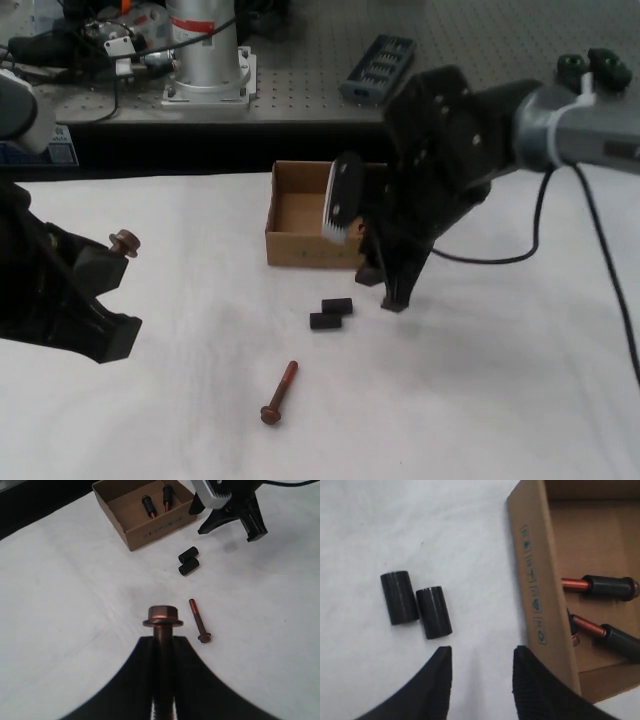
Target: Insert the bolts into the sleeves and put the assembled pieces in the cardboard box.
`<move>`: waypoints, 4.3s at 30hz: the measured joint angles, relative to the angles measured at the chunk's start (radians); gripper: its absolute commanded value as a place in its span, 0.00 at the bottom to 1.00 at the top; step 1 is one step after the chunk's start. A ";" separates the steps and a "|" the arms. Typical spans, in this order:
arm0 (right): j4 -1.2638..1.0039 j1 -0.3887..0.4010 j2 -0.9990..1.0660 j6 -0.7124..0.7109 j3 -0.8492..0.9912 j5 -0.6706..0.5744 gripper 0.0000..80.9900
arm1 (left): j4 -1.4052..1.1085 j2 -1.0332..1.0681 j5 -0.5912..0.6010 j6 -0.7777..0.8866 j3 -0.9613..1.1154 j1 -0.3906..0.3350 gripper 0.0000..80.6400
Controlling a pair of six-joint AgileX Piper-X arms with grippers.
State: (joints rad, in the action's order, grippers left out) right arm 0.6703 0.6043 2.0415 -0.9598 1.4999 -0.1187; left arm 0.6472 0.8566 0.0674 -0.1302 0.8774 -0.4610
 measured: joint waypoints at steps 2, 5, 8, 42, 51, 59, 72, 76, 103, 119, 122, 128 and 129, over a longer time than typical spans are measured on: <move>0.000 0.006 0.010 -0.034 0.000 0.022 0.37 | 0.000 0.000 0.000 0.000 0.000 0.000 0.01; -0.011 0.020 0.023 -0.052 0.000 0.034 0.37 | 0.000 0.000 0.000 0.000 0.000 0.000 0.01; -0.021 0.040 0.034 -0.058 0.001 0.037 0.37 | 0.000 0.000 0.000 0.000 0.000 0.000 0.01; -0.065 0.062 0.085 -0.067 0.015 0.044 0.37 | -0.002 0.000 0.000 0.001 0.000 0.000 0.01; -0.068 0.042 0.104 -0.068 0.013 0.036 0.37 | -0.002 0.000 0.000 0.001 0.000 0.000 0.01; -0.062 0.043 0.104 -0.068 0.013 0.029 0.22 | -0.022 0.000 0.000 0.001 0.000 0.000 0.01; -0.040 0.050 0.104 -0.068 0.013 0.059 0.02 | -0.022 0.000 0.000 0.001 0.000 0.000 0.01; 0.037 0.057 0.073 -0.051 0.013 0.119 0.02 | -0.019 0.000 0.000 0.001 0.000 0.000 0.01; 0.242 0.066 -0.627 0.459 -0.298 -0.158 0.02 | -0.753 0.217 0.341 0.431 0.000 0.000 0.01; -0.188 0.044 -0.792 0.884 -0.471 -0.461 0.02 | -1.535 0.490 0.407 0.951 -0.059 0.000 0.01; -0.242 0.044 -0.792 0.928 -0.490 -0.483 0.02 | -1.568 0.513 0.407 0.976 -0.086 0.000 0.01; -0.281 0.041 -0.792 0.960 -0.493 -0.491 0.02 | -1.535 0.523 0.468 0.988 -0.118 0.000 0.01; -0.287 0.039 -0.792 0.960 -0.493 -0.495 0.02 | -1.528 0.523 0.478 0.988 -0.118 0.000 0.01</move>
State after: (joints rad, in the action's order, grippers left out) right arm 0.3835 0.6431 1.2494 0.0000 1.0068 -0.6136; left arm -0.8811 1.3799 0.5451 0.8573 0.7590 -0.4610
